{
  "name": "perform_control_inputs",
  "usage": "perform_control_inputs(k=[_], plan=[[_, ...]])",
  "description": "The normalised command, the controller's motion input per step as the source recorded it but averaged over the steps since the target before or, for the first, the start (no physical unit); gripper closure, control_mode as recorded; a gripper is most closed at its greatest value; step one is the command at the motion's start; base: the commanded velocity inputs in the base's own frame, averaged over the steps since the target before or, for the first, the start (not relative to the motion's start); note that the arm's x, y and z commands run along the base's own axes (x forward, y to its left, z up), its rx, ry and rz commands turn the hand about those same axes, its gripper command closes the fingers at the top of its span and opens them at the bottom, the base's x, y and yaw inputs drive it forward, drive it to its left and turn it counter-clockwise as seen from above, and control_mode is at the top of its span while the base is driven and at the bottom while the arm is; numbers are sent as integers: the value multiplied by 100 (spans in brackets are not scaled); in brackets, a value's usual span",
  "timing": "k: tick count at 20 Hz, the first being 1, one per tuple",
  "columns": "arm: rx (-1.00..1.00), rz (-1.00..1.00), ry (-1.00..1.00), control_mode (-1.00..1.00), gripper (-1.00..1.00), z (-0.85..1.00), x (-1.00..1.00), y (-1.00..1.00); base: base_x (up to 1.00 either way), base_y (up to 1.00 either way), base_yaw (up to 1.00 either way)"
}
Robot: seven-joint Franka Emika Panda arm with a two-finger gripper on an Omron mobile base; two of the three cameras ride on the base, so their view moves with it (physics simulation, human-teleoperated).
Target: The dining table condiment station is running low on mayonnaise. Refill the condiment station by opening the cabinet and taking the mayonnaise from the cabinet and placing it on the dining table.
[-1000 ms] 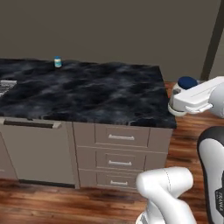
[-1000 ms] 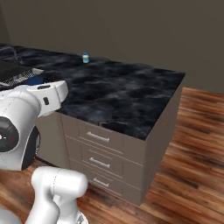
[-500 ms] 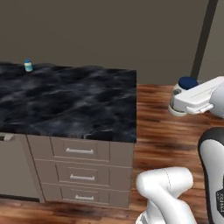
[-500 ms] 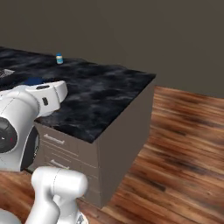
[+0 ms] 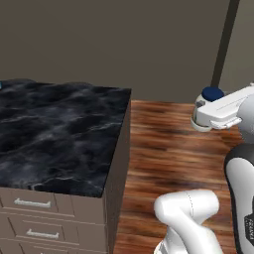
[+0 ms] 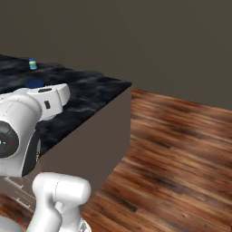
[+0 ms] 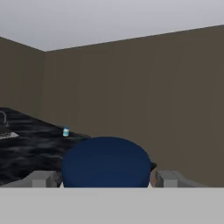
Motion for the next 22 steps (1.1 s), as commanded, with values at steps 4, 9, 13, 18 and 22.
perform_control_inputs(k=[4, 9, 13, 18, 22], plan=[[0, 0, 0, 100, 100, 0, 0, 0, 83, -100, 14], [0, 0, 0, 100, 100, 0, 0, 0, 100, -98, 22], [0, 0, 0, 100, 100, 0, 0, 0, 100, -99, 24], [0, 0, 0, 100, 100, 0, 0, 0, 100, -83, 30], [0, 0, 0, 100, 100, 0, 0, 0, 100, -72, 39]])
